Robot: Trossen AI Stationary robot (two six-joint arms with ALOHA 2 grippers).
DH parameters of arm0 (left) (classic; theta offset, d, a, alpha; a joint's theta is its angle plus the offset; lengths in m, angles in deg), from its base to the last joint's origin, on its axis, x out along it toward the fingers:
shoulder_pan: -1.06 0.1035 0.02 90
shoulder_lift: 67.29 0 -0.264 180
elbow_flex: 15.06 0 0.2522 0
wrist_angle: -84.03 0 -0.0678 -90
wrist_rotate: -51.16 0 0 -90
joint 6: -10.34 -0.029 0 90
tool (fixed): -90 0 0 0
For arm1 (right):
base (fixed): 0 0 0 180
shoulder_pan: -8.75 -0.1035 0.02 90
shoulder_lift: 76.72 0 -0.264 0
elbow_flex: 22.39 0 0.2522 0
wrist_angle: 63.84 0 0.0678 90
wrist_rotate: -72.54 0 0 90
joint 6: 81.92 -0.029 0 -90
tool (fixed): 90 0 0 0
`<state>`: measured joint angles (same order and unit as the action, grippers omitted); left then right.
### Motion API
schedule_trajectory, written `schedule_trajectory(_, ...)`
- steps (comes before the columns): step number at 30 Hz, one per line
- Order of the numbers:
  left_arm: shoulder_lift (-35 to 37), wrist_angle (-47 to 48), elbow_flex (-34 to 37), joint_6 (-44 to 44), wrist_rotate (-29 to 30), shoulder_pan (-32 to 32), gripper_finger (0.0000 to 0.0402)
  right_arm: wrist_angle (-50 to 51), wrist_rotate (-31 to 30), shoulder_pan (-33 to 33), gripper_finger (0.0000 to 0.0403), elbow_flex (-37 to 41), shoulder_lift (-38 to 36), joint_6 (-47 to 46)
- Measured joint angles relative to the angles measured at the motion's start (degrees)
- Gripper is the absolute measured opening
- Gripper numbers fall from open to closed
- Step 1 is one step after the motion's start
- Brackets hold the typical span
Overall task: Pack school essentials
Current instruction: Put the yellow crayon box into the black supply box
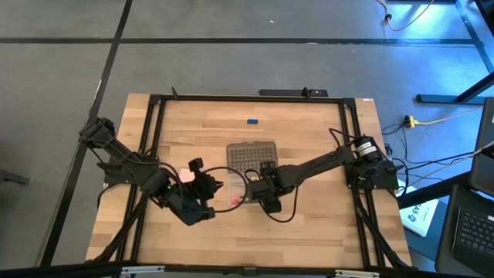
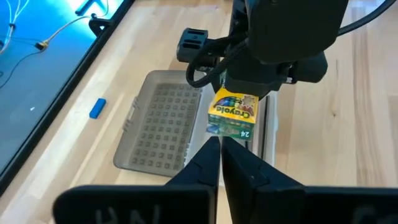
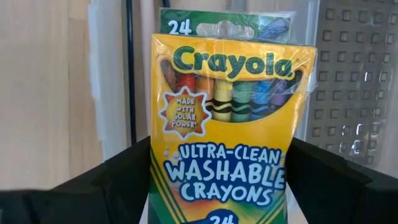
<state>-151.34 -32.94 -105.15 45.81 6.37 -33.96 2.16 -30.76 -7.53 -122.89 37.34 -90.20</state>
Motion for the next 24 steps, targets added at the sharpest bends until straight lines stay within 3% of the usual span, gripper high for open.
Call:
schedule_trajectory(12, 0.0, 0.0, 0.0, 0.0, -0.1, 0.0, 0.0001, -0.4, 0.0, 0.0, 0.0327, 0.0, 0.0, 2.5)
schedule_trajectory(24, 0.0, 0.0, 0.0, 0.0, -0.1, 0.0, 0.0021, -0.2, 0.0, 0.0, 0.0327, 0.0, 0.0, 2.6)
